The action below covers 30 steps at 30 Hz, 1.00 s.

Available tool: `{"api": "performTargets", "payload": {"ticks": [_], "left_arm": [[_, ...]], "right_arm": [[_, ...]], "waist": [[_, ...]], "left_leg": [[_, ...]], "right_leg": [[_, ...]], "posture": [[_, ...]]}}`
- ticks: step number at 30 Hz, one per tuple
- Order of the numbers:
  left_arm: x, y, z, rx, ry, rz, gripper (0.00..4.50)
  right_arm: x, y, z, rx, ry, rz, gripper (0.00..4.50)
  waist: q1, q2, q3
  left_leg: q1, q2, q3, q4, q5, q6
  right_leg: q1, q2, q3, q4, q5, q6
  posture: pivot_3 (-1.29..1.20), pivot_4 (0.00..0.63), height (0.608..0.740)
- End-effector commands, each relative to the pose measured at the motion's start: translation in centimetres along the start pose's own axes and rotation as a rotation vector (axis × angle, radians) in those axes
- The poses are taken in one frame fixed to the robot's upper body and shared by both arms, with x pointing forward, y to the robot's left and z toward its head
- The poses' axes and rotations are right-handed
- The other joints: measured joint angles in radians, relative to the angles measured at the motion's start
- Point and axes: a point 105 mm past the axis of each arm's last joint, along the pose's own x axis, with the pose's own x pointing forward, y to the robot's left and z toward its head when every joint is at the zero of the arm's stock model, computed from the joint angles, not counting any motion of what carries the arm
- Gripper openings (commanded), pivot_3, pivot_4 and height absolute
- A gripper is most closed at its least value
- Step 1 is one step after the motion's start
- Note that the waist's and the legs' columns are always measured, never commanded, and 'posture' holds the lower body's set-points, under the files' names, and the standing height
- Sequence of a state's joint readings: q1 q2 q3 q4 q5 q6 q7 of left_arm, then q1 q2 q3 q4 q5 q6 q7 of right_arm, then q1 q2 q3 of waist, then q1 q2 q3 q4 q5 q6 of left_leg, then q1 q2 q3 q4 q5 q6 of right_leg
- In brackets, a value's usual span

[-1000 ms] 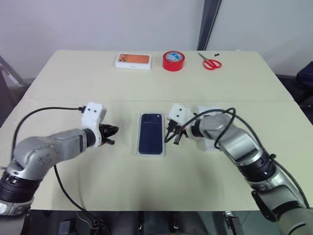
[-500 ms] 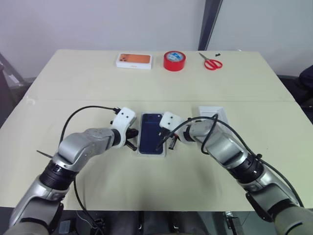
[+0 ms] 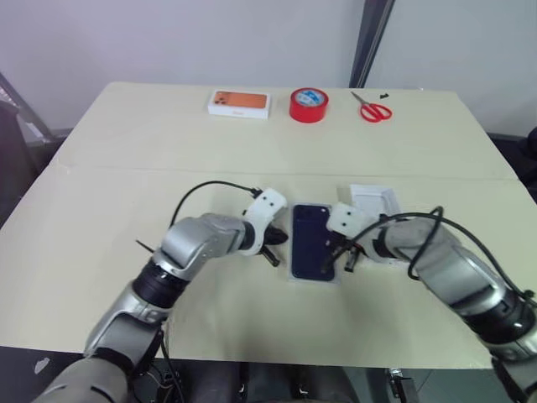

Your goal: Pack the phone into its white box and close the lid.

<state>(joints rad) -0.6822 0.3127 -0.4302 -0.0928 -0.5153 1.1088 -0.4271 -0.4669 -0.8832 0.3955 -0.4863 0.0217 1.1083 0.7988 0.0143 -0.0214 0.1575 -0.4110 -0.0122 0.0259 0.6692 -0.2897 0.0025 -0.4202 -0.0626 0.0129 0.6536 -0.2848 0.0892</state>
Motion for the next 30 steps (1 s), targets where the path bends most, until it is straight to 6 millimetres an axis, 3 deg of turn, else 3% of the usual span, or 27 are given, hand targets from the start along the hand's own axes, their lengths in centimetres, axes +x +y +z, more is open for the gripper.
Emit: {"api": "performTargets", "payload": {"ticks": [1, 6, 10, 13, 18, 21, 23, 30], "left_arm": [[1.4, -3.3, 0.1, 0.023, 0.015, -0.151, 0.05], [1.5, -3.9, -0.3, -0.001, 0.019, -0.177, 0.05], [1.2, -3.0, -0.2, -0.021, 0.005, -0.139, 0.05], [0.5, -2.1, 0.1, -0.031, -0.019, -0.11, 0.0], [-2.9, 0.4, 1.0, -0.016, -0.175, -0.014, 0.0], [-5.0, 1.3, 1.8, 0.075, -0.318, 0.05, 0.0], [-6.6, 1.7, 2.3, 0.224, -0.443, 0.121, 0.0], [-7.9, 0.9, 0.9, 0.281, -0.486, 0.025, 0.0]], "right_arm": [[-1.2, 0.3, 0.6, -0.021, -0.041, 0.007, 0.0], [-1.8, 0.0, -0.1, -0.012, -0.022, -0.005, 0.0], [-2.6, -0.3, -0.3, 0.001, -0.015, 0.003, 0.0], [-3.7, -1.0, -0.7, 0.048, -0.013, 0.007, 0.85], [-6.9, -2.4, -0.6, 0.232, -0.056, 0.011, 3.4], [-6.2, -3.1, -0.8, 0.391, -0.063, -0.015, 3.4], [-5.2, -3.4, -0.9, 0.528, -0.055, -0.027, 3.4], [-2.9, -3.9, -1.2, 0.678, -0.053, -0.083, 3.4]], "waist": [[-0.002, 0.0, 0.0], [-0.001, 0.0, 0.0], [-0.001, 0.0, 0.0], [-0.002, 0.0, 0.0], [-0.009, 0.0, 0.0], [-0.014, 0.001, 0.0], [-0.021, 0.002, -0.001], [-0.021, 0.002, -0.001]], "left_leg": [[0.0, 0.0, 0.0, 0.0, 0.0, 0.0], [0.001, 0.001, 0.0, 0.0, 0.0, 0.0], [0.001, 0.001, 0.0, 0.0, 0.0, 0.0], [0.001, 0.001, 0.0, 0.0, 0.0, 0.0], [0.001, 0.002, 0.0, 0.0, 0.0, 0.0], [0.003, 0.003, 0.0, -0.001, 0.0, -0.001], [0.003, 0.003, 0.0, -0.001, 0.001, -0.001], [0.001, 0.002, 0.0, -0.001, 0.001, -0.001]], "right_leg": [[0.0, 0.0, 0.0, 0.0, 0.0, 0.0], [0.0, 0.0, 0.0, 0.0, 0.0, 0.0], [0.001, 0.0, 0.0, 0.0, 0.0, 0.0], [0.0, 0.0, 0.0, 0.0, 0.0, 0.0], [0.0, 0.001, 0.0, 0.001, 0.0, 0.0], [0.0, 0.001, 0.0, 0.003, 0.0, 0.0], [0.001, 0.001, 0.0, 0.003, 0.0, -0.001], [-0.001, 0.0, 0.0, 0.002, 0.0, -0.001]], "posture": [[0.0, 0.15, 0.725], [0.0, 0.15, 0.725], [0.0, 0.15, 0.725], [0.0, 0.15, 0.725], [0.0, 0.15, 0.725], [0.0, 0.15, 0.725], [0.0, 0.15, 0.725], [0.0, 0.15, 0.725]]}}
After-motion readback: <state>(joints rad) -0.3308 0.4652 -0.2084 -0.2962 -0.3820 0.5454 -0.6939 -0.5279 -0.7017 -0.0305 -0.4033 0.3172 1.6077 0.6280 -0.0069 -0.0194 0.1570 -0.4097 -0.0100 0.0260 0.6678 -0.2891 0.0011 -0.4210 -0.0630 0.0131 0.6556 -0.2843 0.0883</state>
